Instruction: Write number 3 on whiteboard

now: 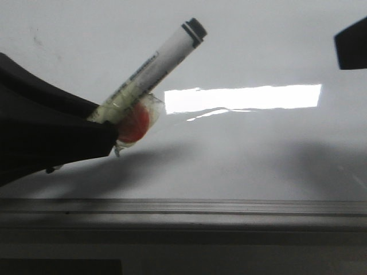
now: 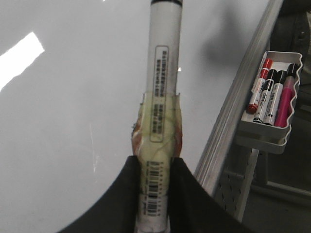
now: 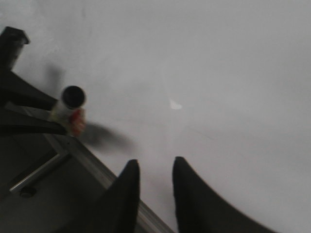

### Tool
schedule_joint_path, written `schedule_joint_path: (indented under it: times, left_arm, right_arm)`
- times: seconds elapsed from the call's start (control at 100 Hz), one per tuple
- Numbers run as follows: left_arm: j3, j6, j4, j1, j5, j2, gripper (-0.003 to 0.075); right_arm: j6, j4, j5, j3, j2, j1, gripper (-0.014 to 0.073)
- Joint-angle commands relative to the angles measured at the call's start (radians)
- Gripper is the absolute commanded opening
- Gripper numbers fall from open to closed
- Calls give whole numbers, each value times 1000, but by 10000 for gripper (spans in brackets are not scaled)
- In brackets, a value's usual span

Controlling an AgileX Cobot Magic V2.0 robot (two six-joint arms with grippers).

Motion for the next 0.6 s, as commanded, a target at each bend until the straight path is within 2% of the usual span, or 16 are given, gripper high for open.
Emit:
schedule_joint_path:
  times: [0.0, 0.08, 0.34, 0.59]
  left_arm:
    - [-43, 0, 21, -9, -133, 28, -20]
    - [-63, 0, 43, -9, -153, 61, -20]
    - [-132, -1, 128, -41, -156, 143, -20]
    - [-141, -1, 141, -53, -162, 162, -20]
  right_arm:
    - [-4, -18, -73, -55, 30, 41, 353]
    - [-4, -18, -75, -66, 44, 64, 420]
    - [-4, -18, -102, -77, 97, 135, 374]
    - [-4, -18, -149, -77, 160, 137, 373]
